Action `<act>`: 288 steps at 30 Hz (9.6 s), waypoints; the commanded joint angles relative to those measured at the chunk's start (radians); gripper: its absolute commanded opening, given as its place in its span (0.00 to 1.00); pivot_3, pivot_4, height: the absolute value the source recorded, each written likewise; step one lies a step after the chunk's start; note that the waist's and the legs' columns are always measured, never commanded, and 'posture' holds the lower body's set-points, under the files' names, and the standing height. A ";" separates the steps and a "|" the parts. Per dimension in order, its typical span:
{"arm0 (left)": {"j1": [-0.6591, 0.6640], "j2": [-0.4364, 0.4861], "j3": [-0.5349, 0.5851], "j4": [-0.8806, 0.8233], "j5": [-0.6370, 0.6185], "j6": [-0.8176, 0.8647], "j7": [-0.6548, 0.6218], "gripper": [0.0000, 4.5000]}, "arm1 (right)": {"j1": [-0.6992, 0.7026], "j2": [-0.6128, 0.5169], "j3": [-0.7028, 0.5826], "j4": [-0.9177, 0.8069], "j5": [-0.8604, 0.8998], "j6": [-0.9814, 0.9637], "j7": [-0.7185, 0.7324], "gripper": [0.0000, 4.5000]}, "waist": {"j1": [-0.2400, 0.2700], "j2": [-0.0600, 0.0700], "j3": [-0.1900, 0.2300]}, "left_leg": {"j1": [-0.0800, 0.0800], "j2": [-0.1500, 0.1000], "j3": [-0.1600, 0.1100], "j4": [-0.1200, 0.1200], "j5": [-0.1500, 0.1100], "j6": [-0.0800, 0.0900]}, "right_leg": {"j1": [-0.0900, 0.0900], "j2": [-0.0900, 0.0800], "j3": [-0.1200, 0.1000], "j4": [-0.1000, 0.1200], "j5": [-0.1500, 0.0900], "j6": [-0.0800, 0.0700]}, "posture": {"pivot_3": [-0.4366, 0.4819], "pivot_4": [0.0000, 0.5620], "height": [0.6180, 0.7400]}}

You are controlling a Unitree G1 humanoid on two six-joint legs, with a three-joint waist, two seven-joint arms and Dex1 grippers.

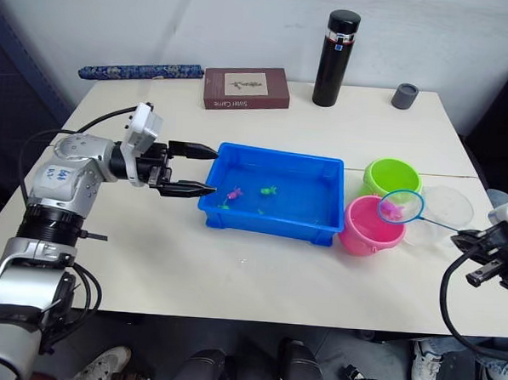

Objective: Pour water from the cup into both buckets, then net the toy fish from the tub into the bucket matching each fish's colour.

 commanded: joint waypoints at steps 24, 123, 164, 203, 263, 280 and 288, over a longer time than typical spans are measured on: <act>-0.055 -0.069 0.012 0.109 0.053 -0.072 -0.056 1.00 | 0.272 0.040 0.126 -0.031 -0.771 -0.961 -0.049 0.00 | 0.001 0.000 0.000 | 0.000 -0.001 0.001 0.002 0.001 0.001 | 0.001 0.001 0.002 0.000 0.001 0.002 | 0.48 0.27 1.00; 0.621 0.202 0.401 -0.630 -0.188 0.286 0.413 1.00 | -0.993 0.613 1.018 0.533 -0.280 -0.026 -0.221 0.00 | -0.051 0.000 0.000 | 0.000 -0.001 -0.002 0.000 0.000 0.000 | -0.002 -0.003 -0.001 0.002 -0.001 -0.001 | 0.48 0.27 1.00; 0.139 0.055 0.054 -0.181 -0.040 0.046 0.098 1.00 | -0.130 0.018 -0.031 -0.007 0.034 0.108 0.036 0.00 | 0.001 0.001 0.000 | 0.000 -0.001 -0.001 0.001 0.000 0.000 | 0.000 -0.002 0.000 0.000 0.000 0.000 | 0.48 0.27 1.00; 0.102 0.009 0.089 -0.059 0.024 -0.022 0.048 1.00 | -0.243 -0.055 0.293 -0.020 -0.344 -0.465 0.039 0.00 | -0.015 0.000 0.000 | 0.002 -0.001 0.001 0.002 0.001 0.001 | 0.001 0.000 0.002 0.002 0.001 0.001 | 0.48 0.27 1.00; 0.566 0.185 0.316 -0.622 -0.152 0.230 0.350 1.00 | -0.913 0.368 0.954 0.503 -0.129 -0.125 0.052 0.00 | -0.027 0.000 0.000 | 0.001 0.000 -0.001 0.001 0.000 -0.001 | 0.000 -0.003 0.000 0.002 0.000 -0.001 | 0.48 0.27 1.00; 0.402 0.154 0.203 -0.505 -0.114 0.169 0.278 1.00 | -0.855 0.240 0.669 0.451 -0.007 -0.036 -0.032 0.00 | -0.024 0.000 0.000 | 0.000 -0.001 -0.001 0.001 0.000 0.000 | 0.000 -0.003 0.000 0.001 0.000 -0.001 | 0.48 0.27 1.00; 0.287 0.123 0.131 -0.397 -0.086 0.119 0.214 1.00 | -0.777 0.115 0.504 0.505 -0.026 -0.071 -0.094 0.00 | -0.023 0.000 0.000 | 0.000 0.000 -0.001 0.000 0.000 0.000 | 0.000 -0.003 0.000 0.001 0.000 -0.001 | 0.48 0.27 1.00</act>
